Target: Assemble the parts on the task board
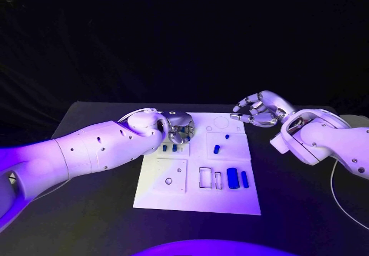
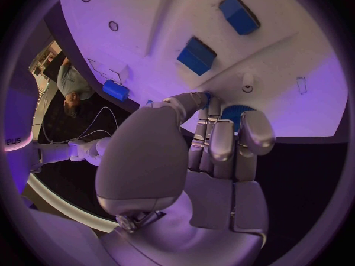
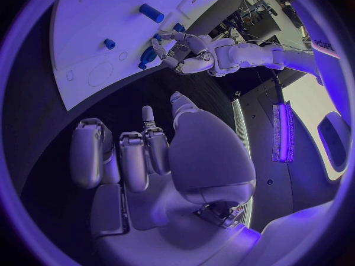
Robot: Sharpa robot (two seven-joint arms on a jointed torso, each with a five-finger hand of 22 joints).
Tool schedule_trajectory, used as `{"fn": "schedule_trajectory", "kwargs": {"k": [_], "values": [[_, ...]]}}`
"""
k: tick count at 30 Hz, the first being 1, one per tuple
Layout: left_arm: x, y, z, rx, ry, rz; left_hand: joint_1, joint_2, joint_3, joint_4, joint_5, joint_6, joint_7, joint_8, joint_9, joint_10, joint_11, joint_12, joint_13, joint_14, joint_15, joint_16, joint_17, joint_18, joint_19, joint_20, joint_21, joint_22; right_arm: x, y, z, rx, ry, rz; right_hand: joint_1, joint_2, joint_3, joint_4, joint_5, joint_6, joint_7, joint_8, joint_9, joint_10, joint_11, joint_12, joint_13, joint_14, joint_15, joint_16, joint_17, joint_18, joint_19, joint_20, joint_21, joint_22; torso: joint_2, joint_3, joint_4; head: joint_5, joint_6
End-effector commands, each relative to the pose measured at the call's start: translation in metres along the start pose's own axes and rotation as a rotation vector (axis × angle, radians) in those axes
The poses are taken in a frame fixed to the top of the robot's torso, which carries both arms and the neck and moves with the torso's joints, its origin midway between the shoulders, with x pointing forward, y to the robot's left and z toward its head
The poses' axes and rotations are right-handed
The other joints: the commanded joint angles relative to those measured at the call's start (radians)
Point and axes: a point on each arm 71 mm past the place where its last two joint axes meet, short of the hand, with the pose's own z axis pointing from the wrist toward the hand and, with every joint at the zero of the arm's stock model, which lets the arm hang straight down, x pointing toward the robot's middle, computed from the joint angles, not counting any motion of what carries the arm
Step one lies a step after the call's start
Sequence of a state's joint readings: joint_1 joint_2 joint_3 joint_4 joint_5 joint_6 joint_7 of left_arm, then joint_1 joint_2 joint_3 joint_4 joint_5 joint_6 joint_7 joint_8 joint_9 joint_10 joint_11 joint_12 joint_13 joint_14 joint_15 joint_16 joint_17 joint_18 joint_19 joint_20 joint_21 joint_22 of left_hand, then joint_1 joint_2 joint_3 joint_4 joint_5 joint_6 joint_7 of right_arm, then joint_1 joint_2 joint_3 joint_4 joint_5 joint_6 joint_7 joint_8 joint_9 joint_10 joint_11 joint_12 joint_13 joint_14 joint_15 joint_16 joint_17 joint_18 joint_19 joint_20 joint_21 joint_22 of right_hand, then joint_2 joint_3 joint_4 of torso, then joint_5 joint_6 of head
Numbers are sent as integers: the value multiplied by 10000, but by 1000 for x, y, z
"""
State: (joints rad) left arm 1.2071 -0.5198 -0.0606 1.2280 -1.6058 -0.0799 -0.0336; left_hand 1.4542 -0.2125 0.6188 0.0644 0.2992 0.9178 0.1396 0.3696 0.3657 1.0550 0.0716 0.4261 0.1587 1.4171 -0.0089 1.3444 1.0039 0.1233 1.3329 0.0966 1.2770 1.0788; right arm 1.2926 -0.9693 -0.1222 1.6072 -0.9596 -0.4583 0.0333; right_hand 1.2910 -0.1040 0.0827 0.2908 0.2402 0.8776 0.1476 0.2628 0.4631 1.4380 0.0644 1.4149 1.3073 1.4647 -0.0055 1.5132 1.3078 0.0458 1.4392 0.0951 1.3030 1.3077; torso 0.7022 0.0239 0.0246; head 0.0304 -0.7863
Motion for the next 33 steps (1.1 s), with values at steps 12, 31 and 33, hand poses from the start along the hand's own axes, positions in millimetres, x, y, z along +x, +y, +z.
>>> {"fn": "schedule_trajectory", "kwargs": {"k": [12,31,33], "values": [[-5,2,-9,171,-954,-498,-257,-6,70,-57,-65,173,16,-127,12,226,11,-292,-35,111,41,56,-41,-203,38,6,65,40,0,1,0,-149,-9,-29,-8,88,-44,-13,37,-10,-27,62,17,-19,-16,2,1103,665,-48,-61,863,197,-62,-4,-33,575,-8,-5,15,31,94],[-24,22,-44,-276,-1209,-1221,-509,-72,-4,-17,-78,269,11,-197,17,362,15,-512,-81,112,51,60,-102,-197,14,12,60,26,-2,-1,-1,-87,-79,-51,-8,88,-44,-13,37,-10,-27,62,17,-19,-16,2,1103,665,-48,-61,863,197,-62,-4,-33,575,-15,1,29,136,195],[-23,28,-48,-439,-1106,-1242,-519,-74,-7,-15,-78,276,9,-199,18,370,14,-521,-83,109,51,56,-114,-195,10,12,56,19,-2,-2,-2,-74,-85,-54,-8,88,-44,-13,37,-10,-27,62,17,-19,-16,2,1103,665,-48,-61,863,197,-62,-4,-33,575,-11,2,35,139,190]]}}
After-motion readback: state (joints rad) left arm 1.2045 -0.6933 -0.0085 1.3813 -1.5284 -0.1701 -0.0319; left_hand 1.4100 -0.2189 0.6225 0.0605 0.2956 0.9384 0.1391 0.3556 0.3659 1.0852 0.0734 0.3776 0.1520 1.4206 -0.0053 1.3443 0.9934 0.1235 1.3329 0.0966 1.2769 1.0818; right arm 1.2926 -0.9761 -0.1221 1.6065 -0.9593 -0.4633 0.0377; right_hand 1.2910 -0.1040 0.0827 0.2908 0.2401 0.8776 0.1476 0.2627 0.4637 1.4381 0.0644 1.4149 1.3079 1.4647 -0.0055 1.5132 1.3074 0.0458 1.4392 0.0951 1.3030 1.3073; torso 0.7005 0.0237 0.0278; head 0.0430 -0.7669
